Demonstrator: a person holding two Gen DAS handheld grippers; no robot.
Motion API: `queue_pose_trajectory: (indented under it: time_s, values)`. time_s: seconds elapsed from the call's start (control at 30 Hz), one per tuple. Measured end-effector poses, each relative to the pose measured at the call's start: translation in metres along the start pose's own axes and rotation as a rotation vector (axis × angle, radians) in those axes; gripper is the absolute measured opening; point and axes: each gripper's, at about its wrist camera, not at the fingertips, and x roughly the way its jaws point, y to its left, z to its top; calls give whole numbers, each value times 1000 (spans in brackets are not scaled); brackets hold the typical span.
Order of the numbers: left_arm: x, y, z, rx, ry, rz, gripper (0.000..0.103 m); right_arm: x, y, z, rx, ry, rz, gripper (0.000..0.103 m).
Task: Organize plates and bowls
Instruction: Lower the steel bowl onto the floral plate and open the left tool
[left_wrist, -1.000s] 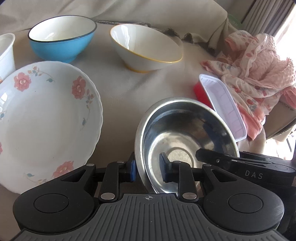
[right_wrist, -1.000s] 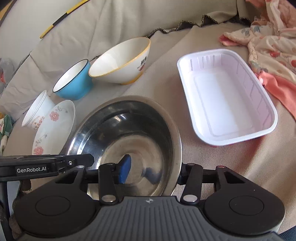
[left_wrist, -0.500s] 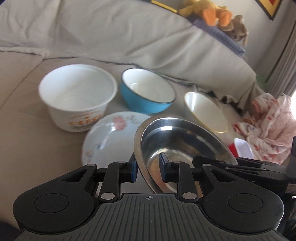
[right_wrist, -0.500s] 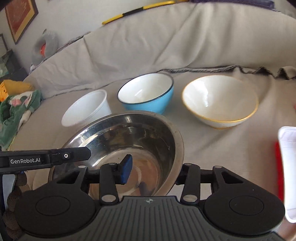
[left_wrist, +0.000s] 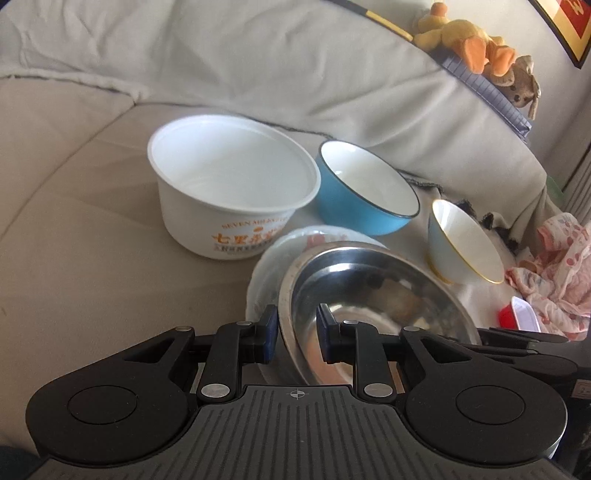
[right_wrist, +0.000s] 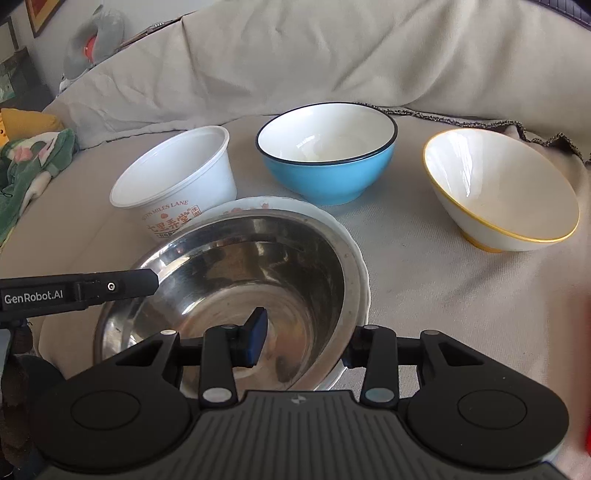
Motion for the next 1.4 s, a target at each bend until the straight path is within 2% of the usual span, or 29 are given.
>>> queue_pose_trajectory:
  time_s: [0.17,0.33,0.4,0.47,0.57,0.77,0.83,0.93,1.07,1.17,1.4]
  values:
    - [-8,-4,4,63,-43,18,25,-6,-7,3,3,-36,-13,39]
    - [-5,-10,2,161,-46,129,26,-7,-8,5,-9,-63,-48,40]
    - [-2,-9,1,169,-38,128,27,-6,-10,6,-9,-67,-60,41]
    - [2,-3,4,139,-10,98,28,-3,-13,6,3,-54,-61,41]
    - [15,11,7,33,49,44,28,4,-20,4,39,-26,-52,42]
    - [33,29,8,-80,86,17,35,22,-29,0,94,7,-41,42]
    - [38,30,8,-90,102,9,32,29,-36,1,146,16,-8,44]
    - [42,29,7,-102,120,-14,31,30,-36,4,149,23,67,45]
    - [41,25,8,-106,130,8,32,27,-34,3,114,27,69,45]
    - [42,19,9,-105,153,0,38,20,-39,-4,131,36,87,45]
    - [47,3,7,-61,169,-11,38,3,-44,-21,147,40,72,45]
